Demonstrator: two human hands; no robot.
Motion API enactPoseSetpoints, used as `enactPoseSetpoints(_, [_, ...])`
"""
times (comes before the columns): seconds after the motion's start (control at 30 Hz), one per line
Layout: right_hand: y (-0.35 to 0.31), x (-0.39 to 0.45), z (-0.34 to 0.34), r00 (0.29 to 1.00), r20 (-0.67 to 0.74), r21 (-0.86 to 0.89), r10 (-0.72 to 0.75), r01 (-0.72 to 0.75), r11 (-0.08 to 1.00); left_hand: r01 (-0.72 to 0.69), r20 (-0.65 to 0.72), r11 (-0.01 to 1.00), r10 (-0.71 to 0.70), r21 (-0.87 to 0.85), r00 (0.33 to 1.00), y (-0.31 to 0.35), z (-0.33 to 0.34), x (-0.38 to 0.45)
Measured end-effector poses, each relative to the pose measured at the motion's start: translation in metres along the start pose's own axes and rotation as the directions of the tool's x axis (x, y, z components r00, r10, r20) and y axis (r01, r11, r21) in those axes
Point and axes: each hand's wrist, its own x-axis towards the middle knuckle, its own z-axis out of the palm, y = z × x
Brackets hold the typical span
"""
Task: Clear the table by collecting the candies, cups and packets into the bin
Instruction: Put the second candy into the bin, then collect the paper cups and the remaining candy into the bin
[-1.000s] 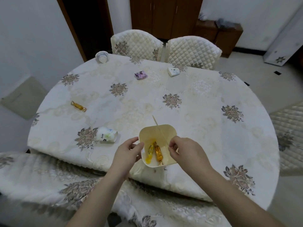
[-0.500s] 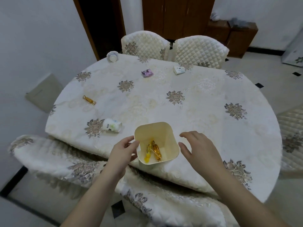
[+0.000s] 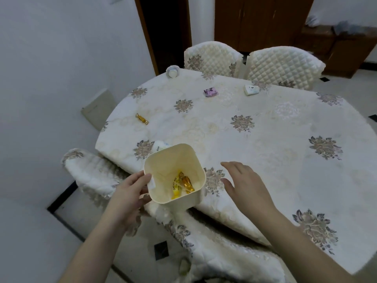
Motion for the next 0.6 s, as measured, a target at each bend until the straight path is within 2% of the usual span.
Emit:
enactPoseSetpoints(0.2, [-0.032, 0.031, 0.011, 0.995, 0.001, 0.011, -0.103, 0.103, 0.995, -0.034, -0.07, 0.999, 0.032, -0.033, 0.997, 0.016, -0.03, -0.008])
enactPoseSetpoints(0.43, [-0.068, 0.065, 0.036, 0.991, 0.026, 0.0, -0.13, 0.13, 0.992, -0.083, -0.134, 0.996, 0.079, -0.021, 0.988, 0.034, -0.077, 0.012])
enactPoseSetpoints(0.6, [-0.096, 0.093, 0.063, 0.996, 0.035, -0.031, -0.087, 0.088, 0.996, -0.094, -0.112, 0.996, 0.093, -0.005, 0.989, 0.043, -0.11, 0.051])
